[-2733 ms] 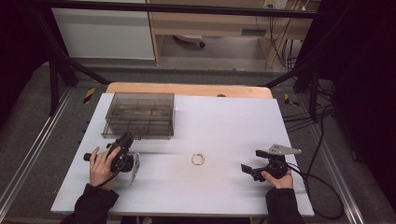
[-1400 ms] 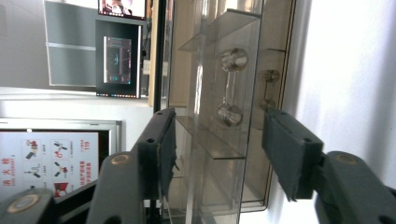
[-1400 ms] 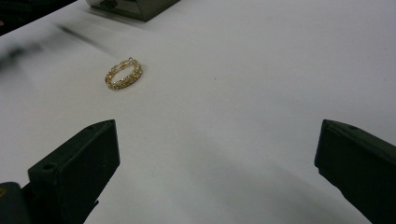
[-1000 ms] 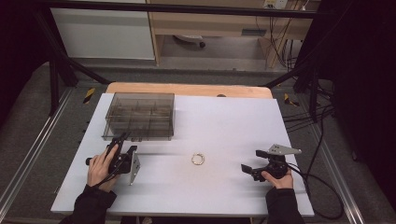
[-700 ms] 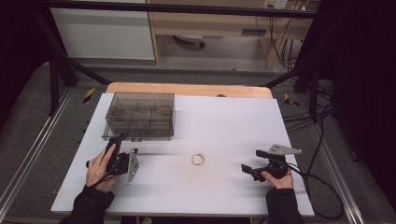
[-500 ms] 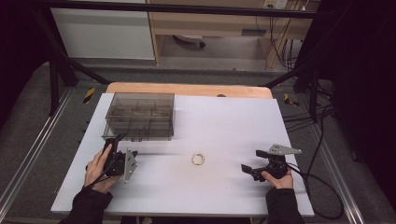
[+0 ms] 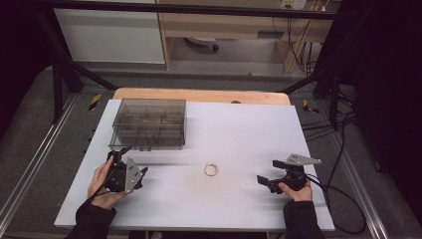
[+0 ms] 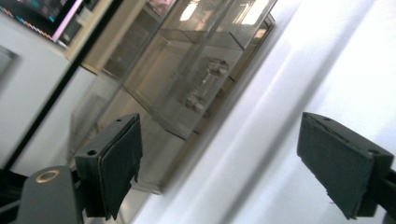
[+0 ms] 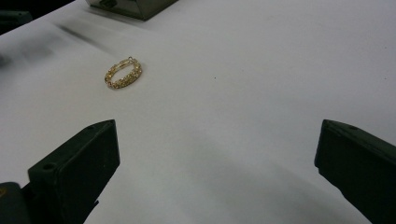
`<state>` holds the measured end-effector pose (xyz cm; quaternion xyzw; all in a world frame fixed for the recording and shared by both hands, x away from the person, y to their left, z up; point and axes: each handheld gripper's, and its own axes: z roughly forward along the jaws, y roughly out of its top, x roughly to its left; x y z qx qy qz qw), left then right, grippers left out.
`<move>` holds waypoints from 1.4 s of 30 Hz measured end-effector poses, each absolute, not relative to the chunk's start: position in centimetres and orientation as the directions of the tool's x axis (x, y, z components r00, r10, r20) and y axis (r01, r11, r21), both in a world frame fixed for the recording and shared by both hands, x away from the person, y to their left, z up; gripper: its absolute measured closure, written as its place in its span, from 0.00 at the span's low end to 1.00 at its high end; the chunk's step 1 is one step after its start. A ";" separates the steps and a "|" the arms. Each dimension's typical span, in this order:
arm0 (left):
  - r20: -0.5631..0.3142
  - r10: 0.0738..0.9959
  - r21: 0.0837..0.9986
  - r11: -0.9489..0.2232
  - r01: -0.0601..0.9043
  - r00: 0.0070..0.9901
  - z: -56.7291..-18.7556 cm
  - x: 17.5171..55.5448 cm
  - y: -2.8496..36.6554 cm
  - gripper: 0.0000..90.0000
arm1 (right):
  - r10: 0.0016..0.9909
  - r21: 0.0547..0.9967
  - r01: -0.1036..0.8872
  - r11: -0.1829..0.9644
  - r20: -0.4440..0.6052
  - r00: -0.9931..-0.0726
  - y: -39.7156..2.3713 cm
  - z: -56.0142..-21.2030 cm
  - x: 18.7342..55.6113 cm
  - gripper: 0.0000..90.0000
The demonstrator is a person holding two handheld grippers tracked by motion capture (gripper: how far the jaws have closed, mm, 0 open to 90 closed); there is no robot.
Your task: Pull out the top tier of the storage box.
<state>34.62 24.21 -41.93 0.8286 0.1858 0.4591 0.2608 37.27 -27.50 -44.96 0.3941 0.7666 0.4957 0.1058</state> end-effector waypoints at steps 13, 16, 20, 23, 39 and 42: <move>0.391 0.708 0.739 -0.622 0.257 0.588 -42.4 34.3 25.3 0.10 | 0.710 0.841 0.503 0.199 0.230 -0.666 -27.5 -45.0 37.3 0.01; 0.354 0.725 0.755 -0.595 0.277 0.591 -42.5 34.3 25.5 0.09 | 0.709 0.842 0.500 0.204 0.225 -0.668 -27.5 -45.0 37.3 0.01; 0.291 0.745 0.769 -0.555 0.317 0.600 -42.9 34.2 25.9 0.08 | 0.712 0.839 0.503 0.208 0.222 -0.666 -27.4 -45.1 37.3 0.01; 0.221 0.763 0.785 -0.509 0.354 0.607 -43.2 34.3 26.4 0.07 | 0.711 0.837 0.505 0.212 0.223 -0.667 -27.3 -45.1 37.4 0.01; 0.018 0.784 0.786 -0.394 0.476 0.621 -44.0 34.6 27.7 0.04 | 0.716 0.833 0.505 0.227 0.208 -0.666 -26.0 -44.7 37.5 0.01; -0.011 0.779 0.785 -0.382 0.487 0.628 -44.1 34.7 27.8 0.04 | 0.720 0.831 0.507 0.229 0.206 -0.663 -25.5 -44.5 37.5 0.01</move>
